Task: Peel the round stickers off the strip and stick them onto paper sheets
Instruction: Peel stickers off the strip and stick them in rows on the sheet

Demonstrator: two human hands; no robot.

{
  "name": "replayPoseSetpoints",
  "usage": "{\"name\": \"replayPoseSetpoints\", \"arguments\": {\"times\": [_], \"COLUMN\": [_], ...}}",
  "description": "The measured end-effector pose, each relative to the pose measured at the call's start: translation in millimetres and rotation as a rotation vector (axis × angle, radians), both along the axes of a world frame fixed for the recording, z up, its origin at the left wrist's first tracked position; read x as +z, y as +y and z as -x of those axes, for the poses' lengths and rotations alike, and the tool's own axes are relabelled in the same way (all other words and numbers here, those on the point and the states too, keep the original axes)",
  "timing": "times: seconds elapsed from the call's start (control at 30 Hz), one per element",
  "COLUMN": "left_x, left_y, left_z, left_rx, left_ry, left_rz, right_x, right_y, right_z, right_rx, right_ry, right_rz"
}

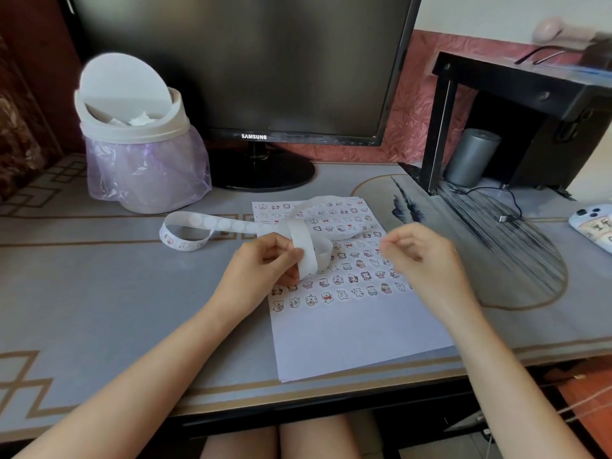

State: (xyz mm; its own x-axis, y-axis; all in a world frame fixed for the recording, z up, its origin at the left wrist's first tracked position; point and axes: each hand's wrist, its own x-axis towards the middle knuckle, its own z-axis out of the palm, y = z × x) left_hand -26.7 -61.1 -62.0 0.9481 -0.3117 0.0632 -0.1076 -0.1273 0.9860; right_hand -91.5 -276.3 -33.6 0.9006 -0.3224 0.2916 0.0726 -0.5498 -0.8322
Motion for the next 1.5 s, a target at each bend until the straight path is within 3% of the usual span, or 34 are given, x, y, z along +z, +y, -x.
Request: {"name": "replayPoseSetpoints", "arguments": {"times": [0.13,0.23,0.83,1.5], "left_x": [6,9,14,9], "left_y": [2,4,4,4], "left_z": [1,0,0,-1], "left_rx": [0.049,0.090,0.084,0.025], "left_ry": [-0.077,-0.120,-0.074,-0.076], "left_rz": [0.067,0.113,0.214,0.115], "right_x": [0,-5,-11,-16], "right_y": [47,63,67,63], "right_z": [-9,-18,-32,-35], "right_rx": [0.246,0.313,0.328,0.273], "right_ry": [0.007,-0.003,-0.073,-0.097], "right_rz": [-0.028,-0.039,-0.194,-0.068]}}
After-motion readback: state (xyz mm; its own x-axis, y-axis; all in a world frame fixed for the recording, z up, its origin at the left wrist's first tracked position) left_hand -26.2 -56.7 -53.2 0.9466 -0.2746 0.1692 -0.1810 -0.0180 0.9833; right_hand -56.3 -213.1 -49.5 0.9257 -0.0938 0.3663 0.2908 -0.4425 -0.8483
